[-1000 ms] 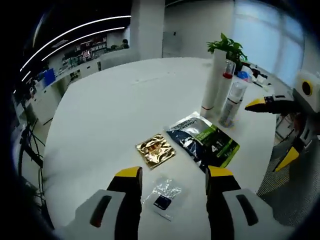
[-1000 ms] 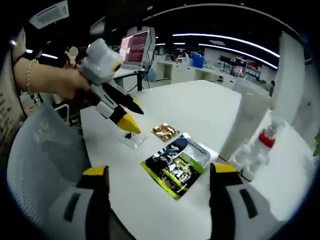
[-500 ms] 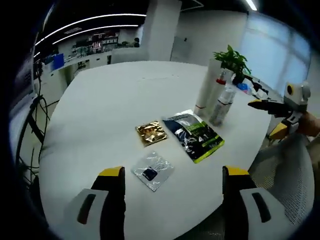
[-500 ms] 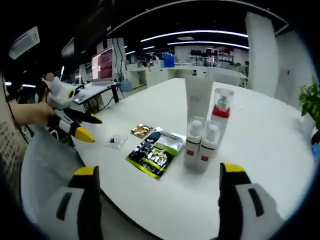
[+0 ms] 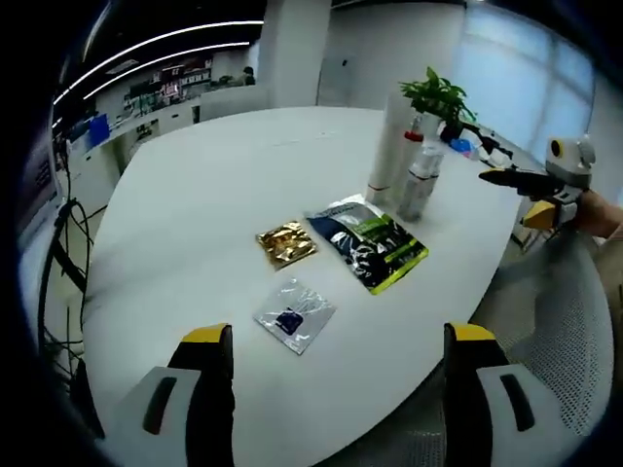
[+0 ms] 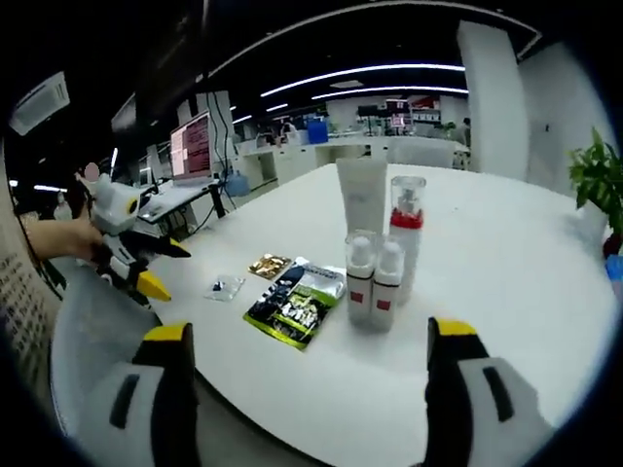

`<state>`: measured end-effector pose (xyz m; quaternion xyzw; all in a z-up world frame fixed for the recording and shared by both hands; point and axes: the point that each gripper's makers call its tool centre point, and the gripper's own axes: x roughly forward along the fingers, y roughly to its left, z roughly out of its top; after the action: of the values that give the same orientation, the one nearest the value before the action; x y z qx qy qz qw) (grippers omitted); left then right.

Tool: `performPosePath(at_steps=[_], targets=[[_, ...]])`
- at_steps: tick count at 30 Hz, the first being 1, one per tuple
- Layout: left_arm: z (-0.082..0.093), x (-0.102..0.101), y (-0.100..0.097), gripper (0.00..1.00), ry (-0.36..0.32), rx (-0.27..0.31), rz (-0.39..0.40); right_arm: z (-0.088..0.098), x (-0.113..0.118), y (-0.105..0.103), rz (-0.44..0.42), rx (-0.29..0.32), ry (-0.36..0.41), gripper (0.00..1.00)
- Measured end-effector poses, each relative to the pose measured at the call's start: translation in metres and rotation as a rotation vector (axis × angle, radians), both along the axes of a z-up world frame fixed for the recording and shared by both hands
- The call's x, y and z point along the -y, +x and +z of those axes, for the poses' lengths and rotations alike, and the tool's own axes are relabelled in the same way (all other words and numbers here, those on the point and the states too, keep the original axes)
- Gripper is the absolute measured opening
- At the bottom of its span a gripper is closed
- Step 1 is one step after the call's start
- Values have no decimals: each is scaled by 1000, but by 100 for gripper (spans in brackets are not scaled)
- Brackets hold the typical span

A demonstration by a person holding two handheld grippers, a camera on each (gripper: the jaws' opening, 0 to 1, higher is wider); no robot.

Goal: Arrange the skincare products in the storage area until every visible bottle or jar stands upright without overlapping.

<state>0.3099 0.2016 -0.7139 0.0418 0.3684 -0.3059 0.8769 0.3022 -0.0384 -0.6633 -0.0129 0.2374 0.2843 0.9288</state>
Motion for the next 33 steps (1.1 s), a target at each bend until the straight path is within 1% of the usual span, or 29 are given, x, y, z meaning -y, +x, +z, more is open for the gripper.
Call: performPosePath(at_steps=[2,4,5,7,8,9,10,12,15,18,22,25,26,27,28,31,33], targets=[[-6,-1,4,87,10,-10,-6,-1,1,0,-6,-4,6,100],[-16,-6,8,86,71,-17,-46,-3,4,1,-14,-6,7,100],[-22,-6,9,86,105,-27,-82,-4,5,1,-23,-12,15,100],[-27,-8,16,86,145,-16,-118,-3,9,3,-38,-10,27,100],[-28,-5,20,86,143,-6,-133,-2,10,4,-46,-3,33,100],[-31,-4,25,85,131,-12,-134,-1,11,5,-51,3,40,100],[-35,-2,29,82,134,-25,-151,-1,12,5,-55,4,46,100],[-41,-2,36,79,152,-42,-172,-1,13,6,-61,1,50,100],[-48,2,43,77,193,-42,-220,-3,13,6,-61,-4,45,100],[-54,7,44,72,205,-64,-248,-5,14,6,-62,-8,39,100],[-62,8,41,68,248,-82,-300,-5,15,6,-72,-11,44,100],[-69,1,38,66,314,-117,-332,-5,14,6,-79,-14,44,100],[-70,0,38,66,325,-121,-342,-5,15,6,-81,-14,43,100],[-69,4,40,66,306,-105,-342,-5,15,6,-81,-15,42,100],[-70,4,41,66,313,-116,-342,-6,16,7,-82,-15,40,100],[-69,3,39,65,322,-115,-367,-7,16,7,-85,-17,38,100],[-68,4,40,61,332,-120,-385,-8,17,7,-87,-17,35,100]])
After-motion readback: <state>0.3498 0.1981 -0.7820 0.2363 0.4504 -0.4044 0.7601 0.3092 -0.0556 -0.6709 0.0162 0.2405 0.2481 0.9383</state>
